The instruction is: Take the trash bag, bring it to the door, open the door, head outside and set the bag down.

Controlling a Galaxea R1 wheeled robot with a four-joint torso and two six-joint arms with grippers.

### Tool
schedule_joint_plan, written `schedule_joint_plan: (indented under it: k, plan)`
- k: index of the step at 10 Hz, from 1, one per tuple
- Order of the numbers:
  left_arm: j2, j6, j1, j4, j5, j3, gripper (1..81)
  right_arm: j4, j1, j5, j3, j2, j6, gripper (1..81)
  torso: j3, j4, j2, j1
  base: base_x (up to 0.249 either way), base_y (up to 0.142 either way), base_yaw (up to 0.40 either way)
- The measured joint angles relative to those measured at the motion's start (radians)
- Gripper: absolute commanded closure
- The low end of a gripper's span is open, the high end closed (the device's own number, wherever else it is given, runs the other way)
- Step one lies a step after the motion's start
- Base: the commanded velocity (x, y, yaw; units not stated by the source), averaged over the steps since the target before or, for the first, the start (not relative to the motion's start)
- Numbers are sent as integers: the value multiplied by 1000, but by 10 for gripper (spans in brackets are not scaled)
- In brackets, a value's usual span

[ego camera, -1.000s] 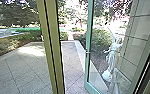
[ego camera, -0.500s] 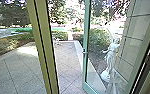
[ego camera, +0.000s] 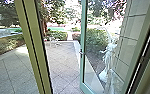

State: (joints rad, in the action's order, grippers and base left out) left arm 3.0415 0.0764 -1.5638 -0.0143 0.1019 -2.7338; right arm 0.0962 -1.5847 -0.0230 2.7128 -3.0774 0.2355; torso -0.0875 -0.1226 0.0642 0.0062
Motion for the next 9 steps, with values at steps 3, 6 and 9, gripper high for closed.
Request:
schedule_joint_plan:
  k: [3,6,9]
  plan:
    - [0,0,0,0,1,0,811,2,-11,1,6,-3,-1,10,0,0,0,0,0,-122,0]
    - [0,0,0,0,2,0,811,3,-11,0,6,-4,-3,10,0,0,0,0,0,-121,0]
    - [0,0,0,7,2,0,811,2,-11,0,6,-4,-2,10,0,0,0,0,0,-114,0]
